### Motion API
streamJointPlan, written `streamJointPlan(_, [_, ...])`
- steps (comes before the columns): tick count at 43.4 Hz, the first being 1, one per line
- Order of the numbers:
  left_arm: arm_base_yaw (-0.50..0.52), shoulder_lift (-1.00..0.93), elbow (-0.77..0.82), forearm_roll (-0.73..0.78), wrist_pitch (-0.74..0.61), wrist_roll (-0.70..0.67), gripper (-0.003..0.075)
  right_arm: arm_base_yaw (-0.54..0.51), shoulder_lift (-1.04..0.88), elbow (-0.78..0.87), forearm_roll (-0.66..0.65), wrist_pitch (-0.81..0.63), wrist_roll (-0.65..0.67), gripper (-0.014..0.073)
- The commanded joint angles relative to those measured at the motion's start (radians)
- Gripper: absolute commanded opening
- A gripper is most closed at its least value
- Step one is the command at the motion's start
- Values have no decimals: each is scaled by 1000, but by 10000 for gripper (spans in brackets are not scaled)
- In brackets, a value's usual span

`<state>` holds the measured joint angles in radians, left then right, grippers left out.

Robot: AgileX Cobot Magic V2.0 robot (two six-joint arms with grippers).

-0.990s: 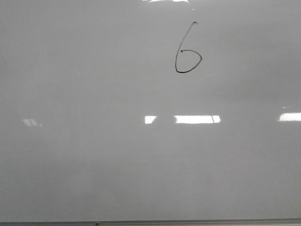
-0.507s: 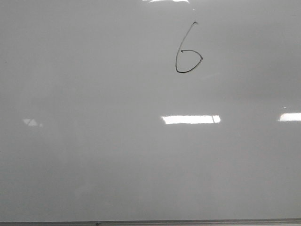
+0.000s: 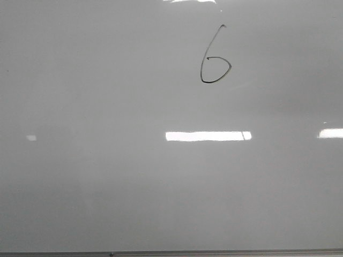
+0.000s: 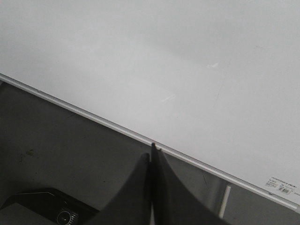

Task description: Write number 6 on whiteboard

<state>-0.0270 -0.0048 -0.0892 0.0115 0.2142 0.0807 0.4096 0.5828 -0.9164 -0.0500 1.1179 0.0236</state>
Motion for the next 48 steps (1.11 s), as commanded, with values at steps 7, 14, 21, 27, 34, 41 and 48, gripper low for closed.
streamJointPlan(7, [-7,-17,100,26,-236,-33,-20,-3,5,-23,-8,-63,-4,-67])
streamJointPlan(14, [-7,-17,99,-22,-246,-33,-20,-3,5,-23,-8,-63,-4,-67])
streamJointPlan(21, [-7,-17,99,-28,-250,-33,-20,-3,5,-23,-8,-63,-4,-67])
streamJointPlan(27, [-7,-17,99,-25,-259,-33,-20,-3,5,-23,-8,-63,-4,-67])
streamJointPlan(34, [-7,-17,99,-25,-259,-33,-20,-3,5,-23,-8,-63,-4,-67])
streamJointPlan(41, [-7,-15,99,-25,-259,-33,-20,-3,5,-23,-8,-63,-4,-67])
streamJointPlan(48, [-7,-15,99,-25,-259,-33,-20,-3,5,-23,-8,-63,-4,-67])
